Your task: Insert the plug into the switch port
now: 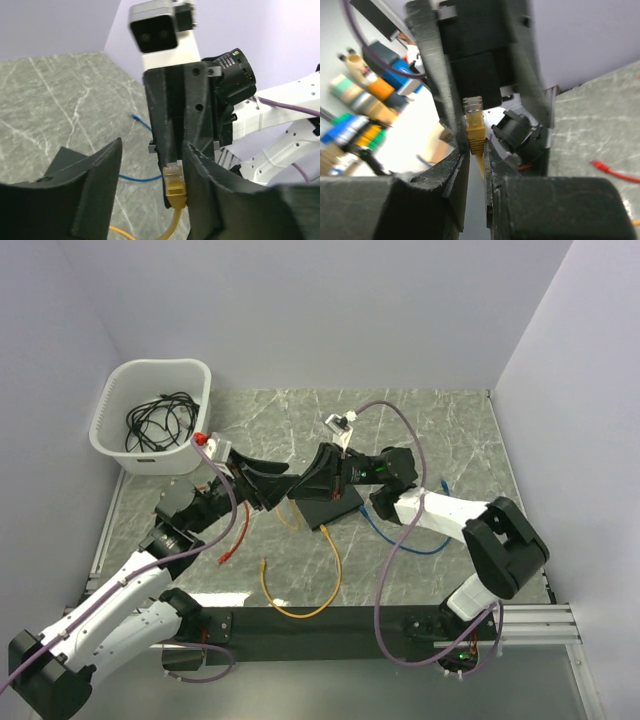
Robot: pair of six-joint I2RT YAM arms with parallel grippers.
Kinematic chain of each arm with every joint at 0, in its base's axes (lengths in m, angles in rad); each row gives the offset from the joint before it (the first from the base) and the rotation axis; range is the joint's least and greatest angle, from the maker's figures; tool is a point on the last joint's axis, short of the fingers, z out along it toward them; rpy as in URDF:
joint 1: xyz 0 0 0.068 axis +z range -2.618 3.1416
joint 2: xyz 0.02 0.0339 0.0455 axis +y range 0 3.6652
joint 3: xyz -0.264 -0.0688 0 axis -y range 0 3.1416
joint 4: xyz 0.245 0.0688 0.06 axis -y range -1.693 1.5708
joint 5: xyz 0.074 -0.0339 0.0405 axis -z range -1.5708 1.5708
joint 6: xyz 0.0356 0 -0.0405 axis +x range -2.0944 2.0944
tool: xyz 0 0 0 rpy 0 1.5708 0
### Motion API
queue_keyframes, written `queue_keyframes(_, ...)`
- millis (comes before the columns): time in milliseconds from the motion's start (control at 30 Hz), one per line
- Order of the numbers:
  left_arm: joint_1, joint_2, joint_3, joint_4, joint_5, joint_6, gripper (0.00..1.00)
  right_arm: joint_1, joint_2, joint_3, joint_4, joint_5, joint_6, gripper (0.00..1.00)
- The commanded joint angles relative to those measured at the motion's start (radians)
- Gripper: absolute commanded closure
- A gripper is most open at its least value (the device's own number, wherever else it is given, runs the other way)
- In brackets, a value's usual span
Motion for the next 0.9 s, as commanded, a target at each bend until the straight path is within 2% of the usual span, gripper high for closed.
queue_keyframes(0, -0.003, -0.028, 0.010, -0.029, -0.081, 0.018, 0.39, 0.003, -0.126, 0.057, 0.036, 0.020, -0.172, 1.00)
queue_keyframes(33, -0.003, -0.046, 0.011, -0.046, -0.105, 0.018, 0.34, -0.006, -0.170, 0.060, -0.100, 0.029, -0.218, 1.00)
queue_keyframes(67, -0.003, -0.065, 0.022, -0.083, -0.168, 0.017, 0.31, -0.024, -0.196, 0.066, -0.164, 0.055, -0.300, 1.00)
queue_keyframes(300, 0.001, -0.142, 0.059, -0.188, -0.271, 0.009, 0.27, -0.159, -0.400, 0.061, -0.520, 0.186, -0.482, 1.00)
queue_keyframes(367, 0.002, -0.172, 0.064, -0.203, -0.274, 0.006, 0.24, -0.190, -0.471, 0.090, -0.702, 0.229, -0.595, 1.00)
queue_keyframes(400, 0.002, -0.180, 0.068, -0.208, -0.273, 0.006, 0.23, -0.193, -0.494, 0.109, -0.785, 0.284, -0.652, 1.00)
queue_keyframes(433, 0.002, -0.191, 0.071, -0.220, -0.274, 0.007, 0.21, -0.195, -0.543, 0.130, -0.966, 0.334, -0.710, 1.00)
queue_keyframes(500, 0.002, -0.197, 0.073, -0.228, -0.282, 0.009, 0.20, -0.193, -0.598, 0.149, -1.072, 0.403, -0.818, 1.00)
queue_keyframes(533, 0.002, -0.199, 0.070, -0.229, -0.288, 0.012, 0.20, -0.190, -0.647, 0.149, -1.180, 0.500, -0.847, 1.00)
queue_keyframes(633, 0.004, -0.182, 0.058, -0.221, -0.296, 0.006, 0.20, -0.193, -0.722, 0.095, -1.278, 0.639, -0.887, 1.00)
queue_keyframes(867, 0.005, -0.102, 0.031, -0.191, -0.342, -0.017, 0.21, -0.181, -0.752, -0.165, -1.319, 0.801, -0.812, 1.00)
